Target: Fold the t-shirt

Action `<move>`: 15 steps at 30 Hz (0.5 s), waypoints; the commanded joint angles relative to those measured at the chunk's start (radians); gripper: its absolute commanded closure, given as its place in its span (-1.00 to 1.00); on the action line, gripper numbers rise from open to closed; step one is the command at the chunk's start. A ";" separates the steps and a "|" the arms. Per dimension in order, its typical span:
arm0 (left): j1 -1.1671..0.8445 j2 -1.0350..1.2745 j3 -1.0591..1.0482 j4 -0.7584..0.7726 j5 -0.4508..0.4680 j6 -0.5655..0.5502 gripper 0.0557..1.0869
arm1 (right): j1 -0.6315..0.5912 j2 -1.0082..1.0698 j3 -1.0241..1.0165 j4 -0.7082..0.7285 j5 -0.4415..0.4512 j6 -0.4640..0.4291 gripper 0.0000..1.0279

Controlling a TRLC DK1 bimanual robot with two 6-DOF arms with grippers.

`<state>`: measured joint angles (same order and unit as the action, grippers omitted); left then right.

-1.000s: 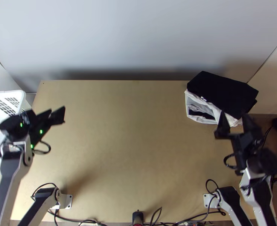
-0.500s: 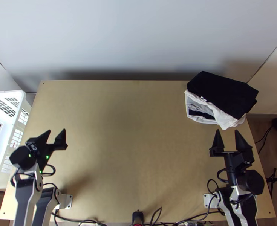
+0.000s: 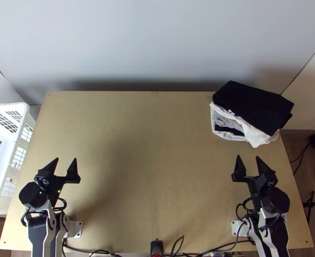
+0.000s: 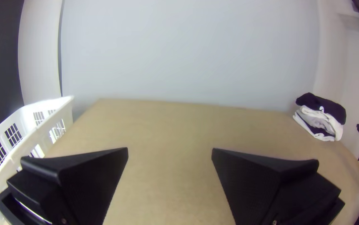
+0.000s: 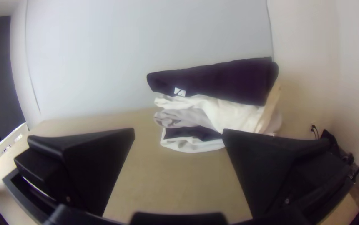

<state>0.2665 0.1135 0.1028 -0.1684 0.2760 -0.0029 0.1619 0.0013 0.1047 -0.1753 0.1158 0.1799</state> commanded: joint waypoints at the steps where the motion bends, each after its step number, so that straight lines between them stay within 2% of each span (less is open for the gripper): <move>1: 0.019 -0.031 -0.026 -0.023 0.000 0.037 -0.90 | 0.014 -0.001 -0.008 -0.055 0.001 0.004 -0.90; 7: 0.022 -0.049 -0.026 -0.037 0.000 0.113 -0.90 | 0.014 -0.003 -0.007 -0.055 0.001 0.004 -0.90; 15: 0.020 -0.113 -0.026 -0.039 0.000 0.119 -0.90 | 0.014 -0.001 -0.008 -0.056 0.001 0.003 -0.90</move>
<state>0.2859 0.0307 0.0807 -0.1936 0.2756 0.0990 0.1749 -0.0006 0.0975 -0.2264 0.1158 0.1829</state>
